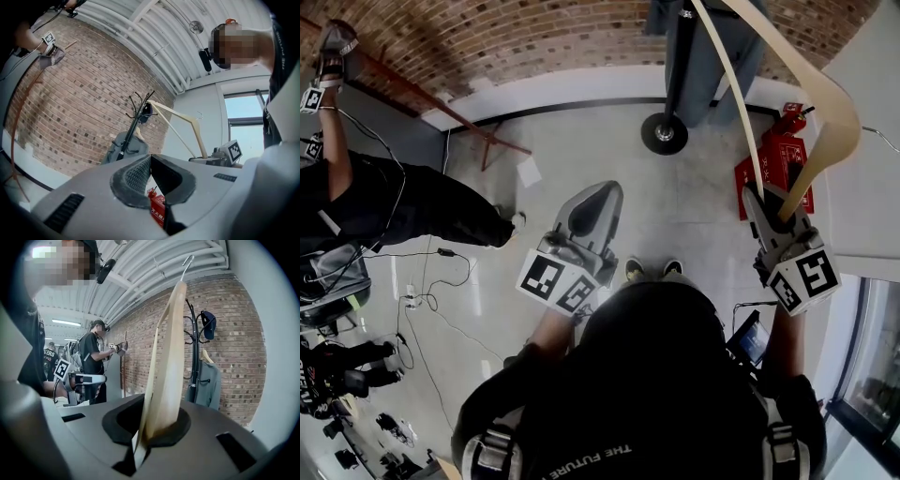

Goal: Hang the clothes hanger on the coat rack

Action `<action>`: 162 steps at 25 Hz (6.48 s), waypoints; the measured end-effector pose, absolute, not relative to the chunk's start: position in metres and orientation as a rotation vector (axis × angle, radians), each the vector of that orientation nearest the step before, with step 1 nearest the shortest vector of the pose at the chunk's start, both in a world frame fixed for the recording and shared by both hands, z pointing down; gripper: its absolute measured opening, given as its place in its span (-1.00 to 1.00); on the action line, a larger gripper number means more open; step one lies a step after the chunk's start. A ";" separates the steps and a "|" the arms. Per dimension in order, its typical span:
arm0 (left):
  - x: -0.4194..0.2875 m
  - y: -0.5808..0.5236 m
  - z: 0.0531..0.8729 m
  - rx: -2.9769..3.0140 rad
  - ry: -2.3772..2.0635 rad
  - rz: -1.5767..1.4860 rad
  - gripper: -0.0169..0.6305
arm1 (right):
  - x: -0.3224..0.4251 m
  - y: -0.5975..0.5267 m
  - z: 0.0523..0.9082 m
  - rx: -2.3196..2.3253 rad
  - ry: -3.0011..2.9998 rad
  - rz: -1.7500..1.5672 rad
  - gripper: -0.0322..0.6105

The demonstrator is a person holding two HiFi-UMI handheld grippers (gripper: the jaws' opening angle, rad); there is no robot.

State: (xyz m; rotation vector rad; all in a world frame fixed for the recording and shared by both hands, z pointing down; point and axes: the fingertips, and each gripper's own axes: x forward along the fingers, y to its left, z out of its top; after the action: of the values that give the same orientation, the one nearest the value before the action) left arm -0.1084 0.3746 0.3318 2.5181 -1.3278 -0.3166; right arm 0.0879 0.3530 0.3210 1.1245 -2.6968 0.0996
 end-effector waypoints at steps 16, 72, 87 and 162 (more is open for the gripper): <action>-0.107 0.308 0.348 2.500 -1.361 -0.282 -0.89 | 0.091 0.279 0.339 1.086 -2.672 0.083 -0.81; -0.057 -0.071 0.332 2.587 -1.290 -0.265 -0.89 | 0.116 -0.061 0.325 0.736 -2.629 0.006 -0.81; -0.077 -0.109 0.339 2.575 -1.234 -0.292 -0.89 | 0.104 -0.097 0.315 0.702 -2.514 0.006 -0.81; -0.094 -0.135 0.345 2.535 -1.221 -0.340 -0.89 | 0.133 -0.155 0.353 0.770 -2.076 -0.049 -0.81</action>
State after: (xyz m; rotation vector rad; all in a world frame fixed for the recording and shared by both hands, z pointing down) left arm -0.0935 -0.1347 0.3451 2.5352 -1.2210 -0.3405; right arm 0.1331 -0.1548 0.3534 0.7697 -2.0761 -0.0489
